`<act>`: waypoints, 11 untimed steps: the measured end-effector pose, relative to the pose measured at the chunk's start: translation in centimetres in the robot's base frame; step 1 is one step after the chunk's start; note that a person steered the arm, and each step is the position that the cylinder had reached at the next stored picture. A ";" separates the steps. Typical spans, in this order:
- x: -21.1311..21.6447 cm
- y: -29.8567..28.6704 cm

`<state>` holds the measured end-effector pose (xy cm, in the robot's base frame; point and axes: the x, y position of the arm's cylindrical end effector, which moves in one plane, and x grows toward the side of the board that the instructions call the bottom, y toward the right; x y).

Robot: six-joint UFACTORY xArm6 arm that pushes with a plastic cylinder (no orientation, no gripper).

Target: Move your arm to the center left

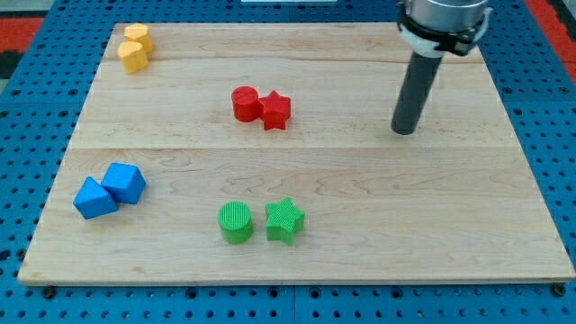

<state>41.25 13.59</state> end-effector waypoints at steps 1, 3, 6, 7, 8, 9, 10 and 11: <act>-0.1 -1.6; 0.7 -3.5; -10.0 -13.5; -10.0 -25.4; -9.6 -33.8; -9.4 -37.8; -7.6 -41.0; -3.2 -43.0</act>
